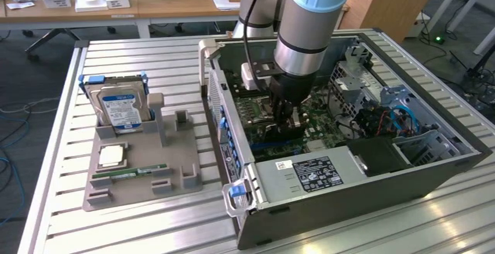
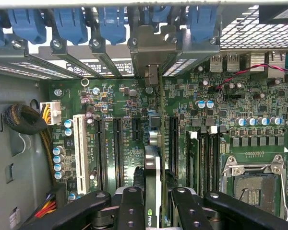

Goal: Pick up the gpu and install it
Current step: 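Insert the gpu into the slot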

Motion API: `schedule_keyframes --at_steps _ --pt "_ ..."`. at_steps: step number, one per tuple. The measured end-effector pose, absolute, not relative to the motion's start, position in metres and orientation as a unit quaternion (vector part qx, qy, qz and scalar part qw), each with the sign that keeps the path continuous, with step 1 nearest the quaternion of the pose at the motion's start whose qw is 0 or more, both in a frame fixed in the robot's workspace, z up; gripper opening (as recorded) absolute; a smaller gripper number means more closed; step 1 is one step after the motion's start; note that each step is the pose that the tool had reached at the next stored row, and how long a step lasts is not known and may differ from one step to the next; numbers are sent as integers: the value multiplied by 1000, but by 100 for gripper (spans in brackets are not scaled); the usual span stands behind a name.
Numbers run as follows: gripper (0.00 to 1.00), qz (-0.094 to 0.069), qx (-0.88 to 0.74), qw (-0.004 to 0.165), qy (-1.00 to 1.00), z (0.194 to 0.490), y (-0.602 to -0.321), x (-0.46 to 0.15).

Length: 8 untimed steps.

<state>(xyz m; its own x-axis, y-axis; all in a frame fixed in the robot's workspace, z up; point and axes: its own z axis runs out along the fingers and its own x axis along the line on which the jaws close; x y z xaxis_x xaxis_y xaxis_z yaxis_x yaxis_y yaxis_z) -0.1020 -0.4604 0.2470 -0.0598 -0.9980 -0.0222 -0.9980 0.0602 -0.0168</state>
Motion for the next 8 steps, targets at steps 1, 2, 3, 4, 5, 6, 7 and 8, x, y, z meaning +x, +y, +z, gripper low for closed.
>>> schedule_keyframes --at_steps 1,2,3,4,5,6,7,8 --pt "27 1 -686 14 728 247 -460 -102" --pt "27 1 -686 14 728 247 -460 -102" --pt "27 1 -685 14 728 247 -460 -102" --pt "27 1 -685 14 728 247 -460 -102" --pt "27 1 -686 14 728 247 -460 -102" --pt "27 1 -685 14 728 247 -460 -102" --pt "27 1 -685 14 728 247 -460 -102" --pt "27 1 -685 14 728 247 -460 -102"
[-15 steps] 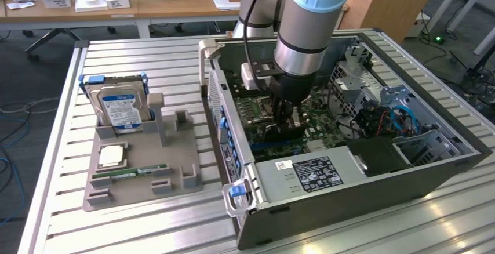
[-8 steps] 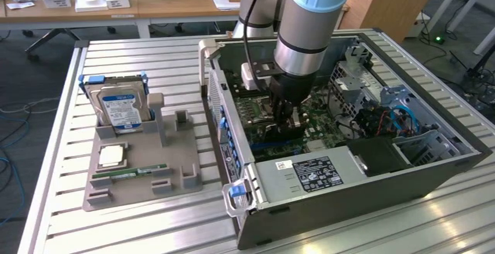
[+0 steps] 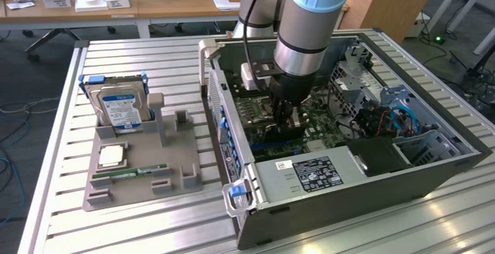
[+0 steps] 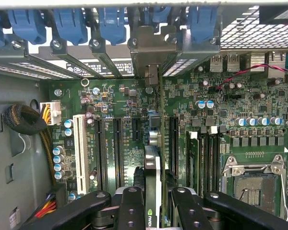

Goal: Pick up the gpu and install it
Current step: 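Insert the gpu into the slot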

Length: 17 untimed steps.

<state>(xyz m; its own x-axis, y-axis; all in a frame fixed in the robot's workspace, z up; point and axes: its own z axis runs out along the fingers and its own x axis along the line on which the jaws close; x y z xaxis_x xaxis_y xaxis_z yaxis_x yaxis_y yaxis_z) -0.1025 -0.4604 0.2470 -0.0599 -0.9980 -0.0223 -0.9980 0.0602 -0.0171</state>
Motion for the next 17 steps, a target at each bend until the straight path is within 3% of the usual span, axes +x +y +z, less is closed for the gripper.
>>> schedule_keyframes --at_steps 17 --pt "27 1 -685 14 728 246 -460 -102"
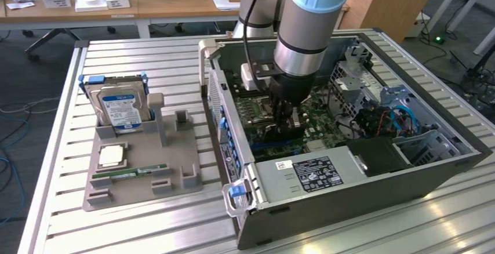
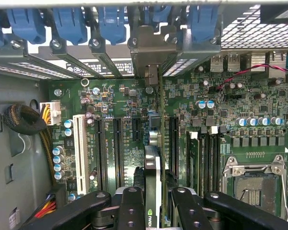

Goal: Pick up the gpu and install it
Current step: 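Insert the gpu into the slot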

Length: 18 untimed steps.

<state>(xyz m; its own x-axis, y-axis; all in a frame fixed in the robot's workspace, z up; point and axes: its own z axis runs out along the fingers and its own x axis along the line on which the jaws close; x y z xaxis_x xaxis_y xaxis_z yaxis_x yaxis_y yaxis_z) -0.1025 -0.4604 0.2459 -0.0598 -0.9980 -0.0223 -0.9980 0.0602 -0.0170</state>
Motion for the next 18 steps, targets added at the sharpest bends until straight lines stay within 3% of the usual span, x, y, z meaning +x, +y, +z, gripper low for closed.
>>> schedule_keyframes --at_steps 18 --pt "27 1 -685 14 728 244 -460 -102"
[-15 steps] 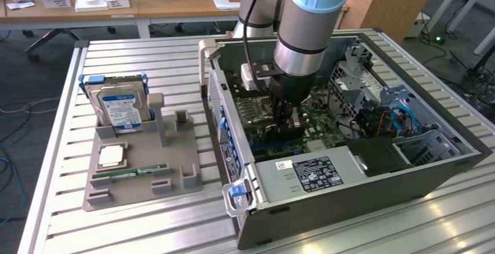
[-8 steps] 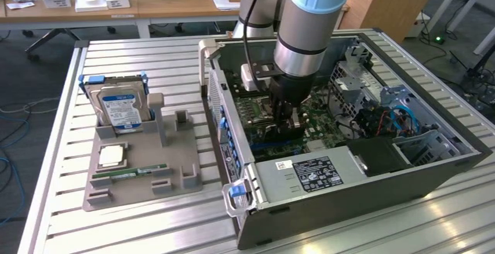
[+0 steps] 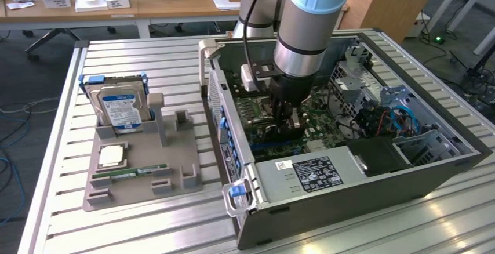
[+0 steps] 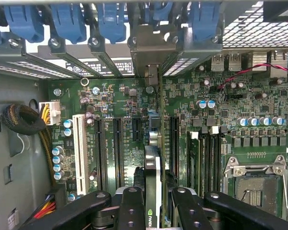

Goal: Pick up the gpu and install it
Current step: 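Insert the gpu into the slot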

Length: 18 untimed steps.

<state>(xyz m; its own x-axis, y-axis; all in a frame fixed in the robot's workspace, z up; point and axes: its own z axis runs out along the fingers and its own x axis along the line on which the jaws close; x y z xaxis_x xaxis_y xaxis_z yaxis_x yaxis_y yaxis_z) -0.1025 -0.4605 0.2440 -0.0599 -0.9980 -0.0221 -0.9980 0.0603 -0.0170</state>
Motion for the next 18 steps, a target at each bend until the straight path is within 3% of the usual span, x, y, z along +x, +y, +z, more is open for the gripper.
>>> schedule_keyframes --at_steps 18 --pt "27 1 -685 14 728 244 -460 -103"
